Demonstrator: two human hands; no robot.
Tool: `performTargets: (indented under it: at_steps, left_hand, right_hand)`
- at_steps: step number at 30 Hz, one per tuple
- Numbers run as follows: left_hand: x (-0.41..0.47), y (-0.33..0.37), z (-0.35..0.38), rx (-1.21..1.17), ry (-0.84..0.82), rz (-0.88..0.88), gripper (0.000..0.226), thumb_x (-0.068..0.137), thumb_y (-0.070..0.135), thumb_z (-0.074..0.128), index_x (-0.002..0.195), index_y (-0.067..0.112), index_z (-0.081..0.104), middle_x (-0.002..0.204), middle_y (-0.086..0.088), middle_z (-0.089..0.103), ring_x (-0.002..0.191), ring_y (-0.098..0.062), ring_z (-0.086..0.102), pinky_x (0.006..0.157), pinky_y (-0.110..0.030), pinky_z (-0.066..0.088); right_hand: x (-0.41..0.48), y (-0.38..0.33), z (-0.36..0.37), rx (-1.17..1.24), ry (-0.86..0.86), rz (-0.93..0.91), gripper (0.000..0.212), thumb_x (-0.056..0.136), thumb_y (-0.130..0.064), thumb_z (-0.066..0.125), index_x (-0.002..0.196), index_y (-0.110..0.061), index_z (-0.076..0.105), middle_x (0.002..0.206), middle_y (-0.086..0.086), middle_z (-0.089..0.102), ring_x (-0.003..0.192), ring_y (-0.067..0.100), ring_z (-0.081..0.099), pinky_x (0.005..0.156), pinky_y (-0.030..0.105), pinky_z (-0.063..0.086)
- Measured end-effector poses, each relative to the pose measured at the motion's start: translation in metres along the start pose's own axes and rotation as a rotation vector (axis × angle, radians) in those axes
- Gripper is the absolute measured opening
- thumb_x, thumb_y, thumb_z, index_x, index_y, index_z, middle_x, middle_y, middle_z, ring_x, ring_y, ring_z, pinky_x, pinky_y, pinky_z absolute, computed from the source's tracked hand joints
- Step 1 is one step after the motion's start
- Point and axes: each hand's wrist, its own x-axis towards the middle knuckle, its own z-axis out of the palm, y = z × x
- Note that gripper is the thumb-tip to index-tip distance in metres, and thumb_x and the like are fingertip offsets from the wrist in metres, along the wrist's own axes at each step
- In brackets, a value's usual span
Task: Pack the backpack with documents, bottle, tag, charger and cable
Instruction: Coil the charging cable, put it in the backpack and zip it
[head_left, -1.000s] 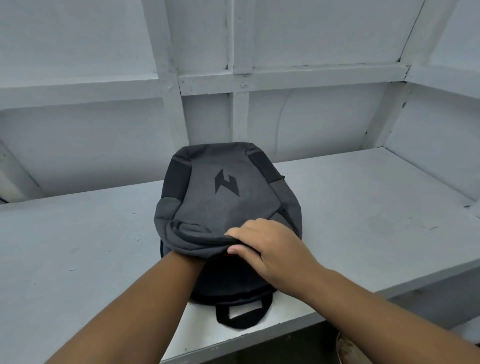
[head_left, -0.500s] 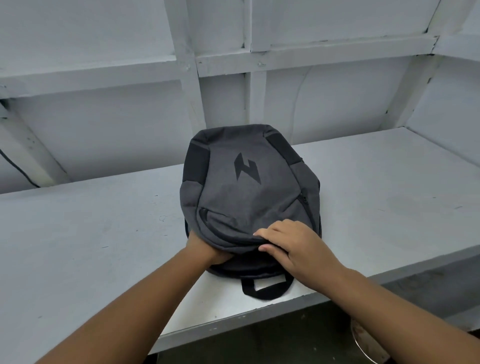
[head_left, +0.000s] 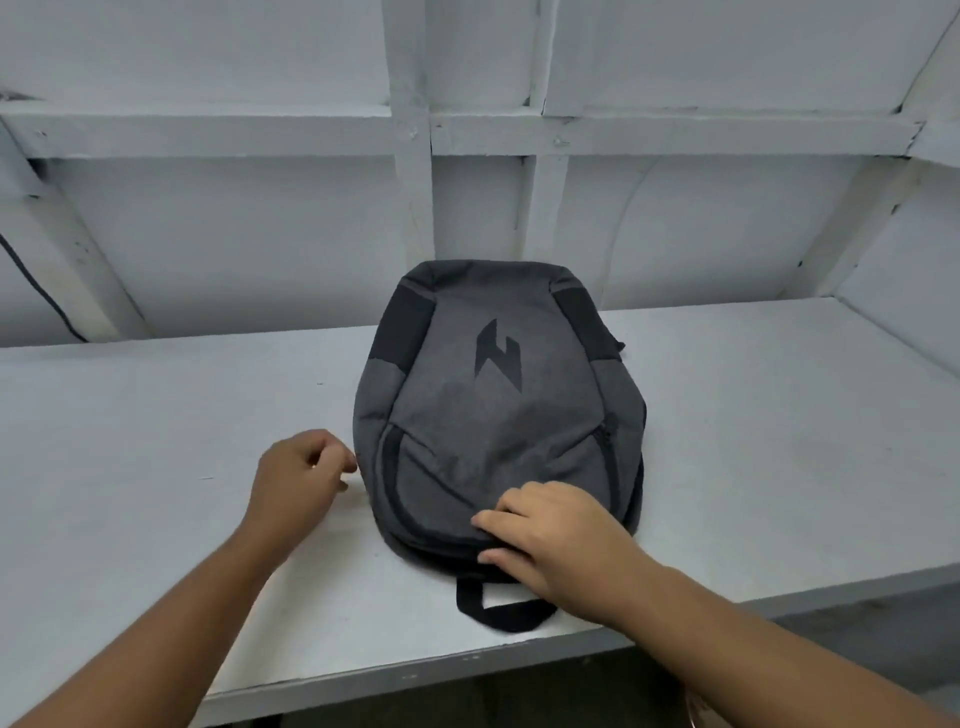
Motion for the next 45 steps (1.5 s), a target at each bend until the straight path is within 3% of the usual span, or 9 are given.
performTargets:
  at_steps: [6, 11, 14, 17, 20, 23, 29, 37, 45]
  left_hand:
    - [0.073, -0.013, 0.009, -0.197, -0.200, -0.200, 0.049, 0.100, -0.005, 0.049, 0.143, 0.017, 0.055, 0.135, -0.001, 0.063, 0.085, -0.023, 0.073, 0.072, -0.039, 0.064]
    - [0.097, -0.004, 0.010, -0.108, -0.352, -0.154, 0.035, 0.101, 0.003, 0.055, 0.125, 0.026, 0.068, 0.099, -0.011, 0.077, 0.077, -0.024, 0.068, 0.070, -0.040, 0.060]
    - [0.102, -0.009, 0.015, -0.094, -0.310, -0.142, 0.025, 0.100, 0.006, 0.057, 0.104, 0.024, 0.073, 0.088, -0.014, 0.070, 0.068, -0.021, 0.059, 0.062, -0.035, 0.052]
    - [0.107, -0.009, 0.021, -0.103, -0.157, -0.102, 0.015, 0.101, 0.016, 0.062, 0.113, 0.021, 0.071, 0.097, -0.006, 0.072, 0.075, -0.023, 0.064, 0.058, -0.026, 0.056]
    - [0.115, -0.005, 0.021, -0.101, -0.201, -0.065, 0.055, 0.100, 0.020, 0.067, 0.150, 0.028, 0.047, 0.124, 0.006, 0.064, 0.103, -0.017, 0.066, 0.083, -0.033, 0.058]
    - [0.121, -0.003, 0.023, -0.069, -0.325, -0.022, 0.049, 0.097, 0.012, 0.069, 0.143, 0.024, 0.058, 0.131, 0.005, 0.067, 0.117, -0.021, 0.065, 0.100, -0.042, 0.055]
    - [0.123, -0.009, 0.032, -0.012, -0.083, -0.048, 0.016, 0.099, 0.019, 0.066, 0.112, 0.016, 0.075, 0.094, 0.004, 0.077, 0.083, -0.016, 0.070, 0.067, -0.024, 0.057]
    - [0.081, -0.016, 0.020, 0.570, -0.017, 0.247, 0.025, 0.098, 0.006, 0.048, 0.093, 0.004, 0.072, 0.093, -0.013, 0.071, 0.085, -0.033, 0.059, 0.065, -0.040, 0.048]
    - [-0.008, -0.031, 0.002, 0.611, -0.024, 0.282, 0.017, 0.100, 0.011, 0.059, 0.104, 0.013, 0.075, 0.090, -0.003, 0.068, 0.092, -0.021, 0.050, 0.072, -0.037, 0.045]
  right_hand:
    - [0.038, 0.032, -0.031, 0.315, -0.266, -0.029, 0.042, 0.094, -0.061, 0.053, 0.126, -0.036, 0.061, 0.111, -0.017, 0.067, 0.099, 0.001, 0.061, 0.088, 0.032, 0.053]
    - [0.094, 0.124, -0.068, 0.211, -0.155, 0.032, 0.079, 0.075, -0.070, 0.070, 0.144, -0.043, 0.044, 0.144, -0.017, 0.050, 0.135, 0.012, 0.040, 0.114, 0.045, 0.035]
    - [0.106, 0.168, -0.066, 0.006, -0.394, 0.130, 0.115, 0.052, -0.097, 0.056, 0.152, -0.058, 0.016, 0.167, -0.015, 0.016, 0.155, 0.017, 0.004, 0.123, 0.053, 0.009]
    - [0.095, 0.190, -0.045, 0.004, -0.554, 0.130, 0.116, 0.054, -0.096, 0.057, 0.150, -0.064, 0.002, 0.168, -0.019, 0.000, 0.155, 0.013, -0.011, 0.122, 0.054, -0.008]
    - [0.091, 0.194, -0.031, 0.023, -0.517, 0.109, 0.112, 0.058, -0.095, 0.057, 0.151, -0.063, 0.003, 0.168, -0.020, 0.001, 0.155, 0.011, -0.010, 0.121, 0.055, -0.012]
    - [0.088, 0.197, -0.025, 0.028, -0.464, 0.083, 0.111, 0.059, -0.096, 0.053, 0.152, -0.060, 0.005, 0.168, -0.018, 0.003, 0.155, 0.010, -0.007, 0.120, 0.057, -0.012]
    - [0.085, 0.200, -0.015, 0.046, -0.416, 0.051, 0.111, 0.061, -0.096, 0.050, 0.156, -0.053, 0.009, 0.169, -0.013, 0.006, 0.156, 0.013, -0.005, 0.120, 0.058, -0.017]
    - [0.072, 0.197, 0.007, 0.089, -0.207, 0.087, 0.111, 0.057, -0.100, 0.049, 0.153, -0.053, 0.021, 0.167, -0.012, 0.020, 0.155, 0.016, 0.009, 0.120, 0.051, -0.014]
    - [0.072, 0.191, 0.013, 0.060, -0.163, 0.096, 0.109, 0.057, -0.102, 0.044, 0.153, -0.053, 0.023, 0.166, -0.011, 0.025, 0.154, 0.017, 0.013, 0.122, 0.054, -0.009]
